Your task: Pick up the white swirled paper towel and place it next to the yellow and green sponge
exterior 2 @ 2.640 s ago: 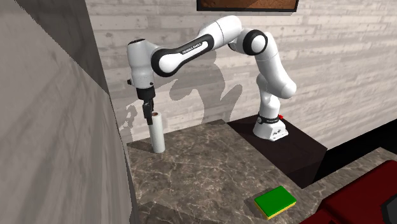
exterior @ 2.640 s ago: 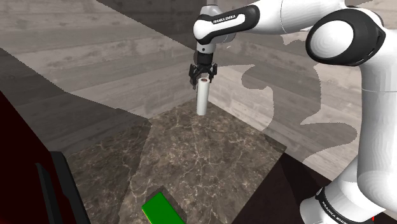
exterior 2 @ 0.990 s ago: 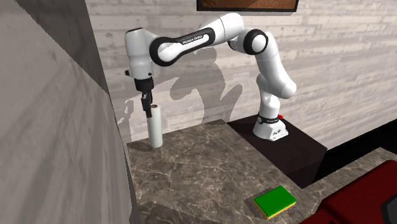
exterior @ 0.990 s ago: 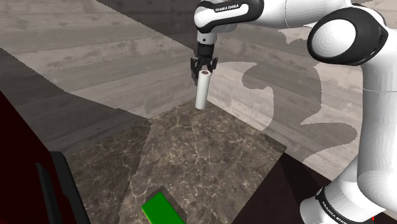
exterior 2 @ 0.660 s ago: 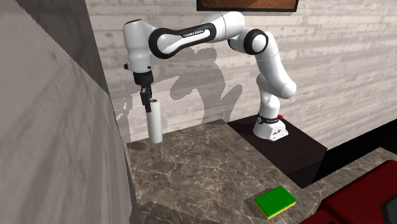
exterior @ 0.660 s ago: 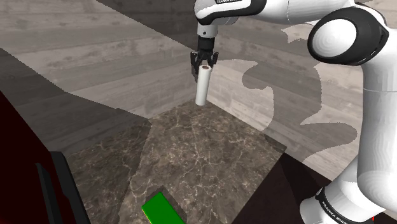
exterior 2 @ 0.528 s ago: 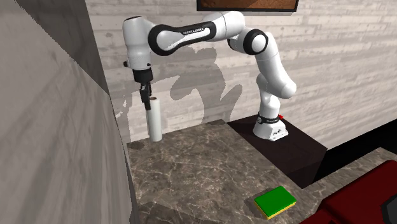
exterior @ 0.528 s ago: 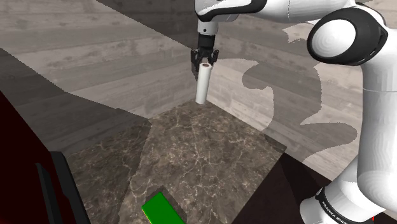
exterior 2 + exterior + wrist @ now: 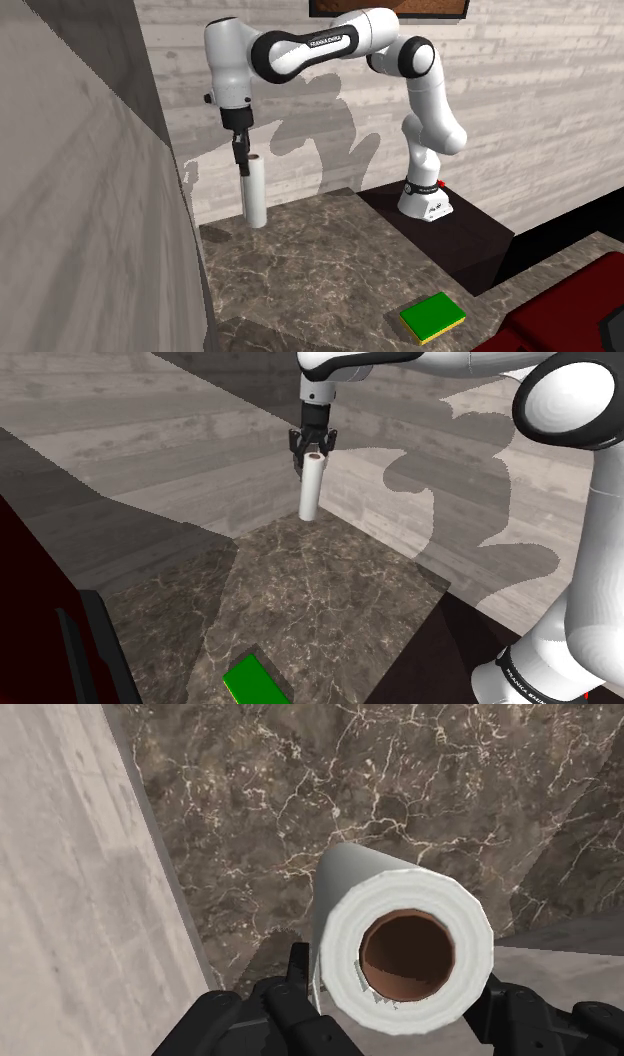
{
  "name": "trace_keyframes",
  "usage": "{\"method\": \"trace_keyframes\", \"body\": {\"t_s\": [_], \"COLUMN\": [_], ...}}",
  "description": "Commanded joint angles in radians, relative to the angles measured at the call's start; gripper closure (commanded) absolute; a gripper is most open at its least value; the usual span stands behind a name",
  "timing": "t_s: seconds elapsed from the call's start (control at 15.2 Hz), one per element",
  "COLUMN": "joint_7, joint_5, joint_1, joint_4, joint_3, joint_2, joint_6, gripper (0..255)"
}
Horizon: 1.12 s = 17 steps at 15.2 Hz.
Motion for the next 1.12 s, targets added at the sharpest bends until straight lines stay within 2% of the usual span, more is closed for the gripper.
{"method": "trace_keyframes", "body": {"t_s": [0.0,0.53,1.06], "joint_7": [0.039,0.199,0.37], "joint_5": [-0.002,-0.008,-0.017], "joint_1": [0.028,0.132,0.236], "joint_4": [-0.075,-0.228,-0.29], "joint_3": [0.012,0.069,0.135], "joint_2": [-0.05,-0.155,-0.196], "joint_6": [0.027,0.085,0.115], "gripper": [255,255,255]}}
